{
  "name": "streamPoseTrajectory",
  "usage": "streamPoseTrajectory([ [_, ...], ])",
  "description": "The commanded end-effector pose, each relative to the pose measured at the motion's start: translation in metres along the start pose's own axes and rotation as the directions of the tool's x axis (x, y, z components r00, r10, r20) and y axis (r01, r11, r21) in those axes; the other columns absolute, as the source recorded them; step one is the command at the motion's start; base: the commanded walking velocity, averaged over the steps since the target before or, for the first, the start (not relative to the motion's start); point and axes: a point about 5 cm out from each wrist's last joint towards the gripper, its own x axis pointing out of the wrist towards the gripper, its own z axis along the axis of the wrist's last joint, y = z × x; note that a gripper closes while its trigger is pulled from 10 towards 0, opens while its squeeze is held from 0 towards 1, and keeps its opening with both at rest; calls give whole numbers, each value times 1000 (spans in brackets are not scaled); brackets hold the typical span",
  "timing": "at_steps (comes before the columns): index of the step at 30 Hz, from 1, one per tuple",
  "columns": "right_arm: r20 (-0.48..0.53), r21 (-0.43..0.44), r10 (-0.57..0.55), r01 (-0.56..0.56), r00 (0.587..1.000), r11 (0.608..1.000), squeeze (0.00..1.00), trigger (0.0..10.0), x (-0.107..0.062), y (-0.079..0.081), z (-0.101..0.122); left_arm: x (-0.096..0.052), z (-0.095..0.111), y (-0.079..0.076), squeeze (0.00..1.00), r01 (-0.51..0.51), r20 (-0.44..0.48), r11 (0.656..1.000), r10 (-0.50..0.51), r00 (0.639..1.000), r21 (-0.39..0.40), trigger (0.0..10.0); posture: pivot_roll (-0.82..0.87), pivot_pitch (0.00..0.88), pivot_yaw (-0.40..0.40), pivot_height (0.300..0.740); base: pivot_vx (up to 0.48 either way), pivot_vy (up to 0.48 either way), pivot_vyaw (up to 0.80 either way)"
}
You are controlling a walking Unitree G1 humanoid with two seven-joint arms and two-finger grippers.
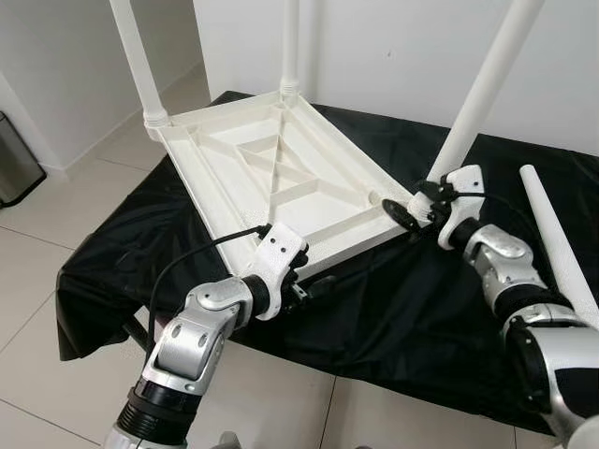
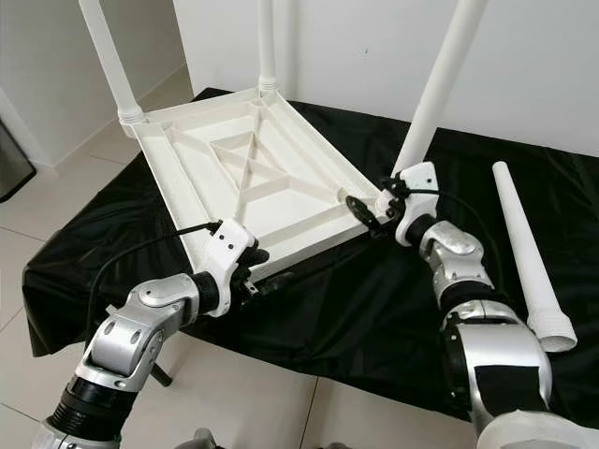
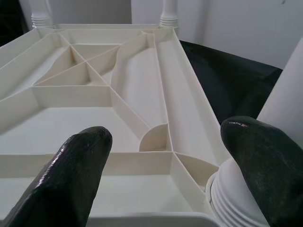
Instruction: Building children table
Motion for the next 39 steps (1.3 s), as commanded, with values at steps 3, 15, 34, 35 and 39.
streamPoseTrajectory([
  [3, -1, -7, -41, 41, 999, 999, 0, 10000, -1, -8, 4, 0, 2, -3, 0, 11, -6, 1000, -11, 1000, 10, 10000, 2, 13, -8, 740, 0, 0, 0],
  [15, 155, 26, 122, -128, 980, 991, 0, 10000, 9, 34, 1, -6, -4, 5, 0, -19, -43, 999, 21, 999, 31, 10000, 13, 19, -15, 740, 0, 0, 0],
  [34, 416, 150, 155, -236, 896, 960, 0, 10000, -36, 73, 24, -12, -14, 33, 0, -133, -130, 991, 136, 982, 36, 10000, -4, 18, -17, 740, 0, 0, 0],
  [35, 433, 165, 174, -268, 885, 949, 0, 10000, -43, 79, 29, -12, -17, 35, 0, -146, -152, 989, 149, 977, 33, 10000, -10, 16, -13, 740, 0, 0, 0],
  [39, 438, 180, 200, -303, 876, 936, 0, 10000, -54, 89, 34, -10, -26, 40, 0, -175, -209, 984, 177, 962, 31, 10000, -21, 14, -9, 740, 0, 0, 0],
])
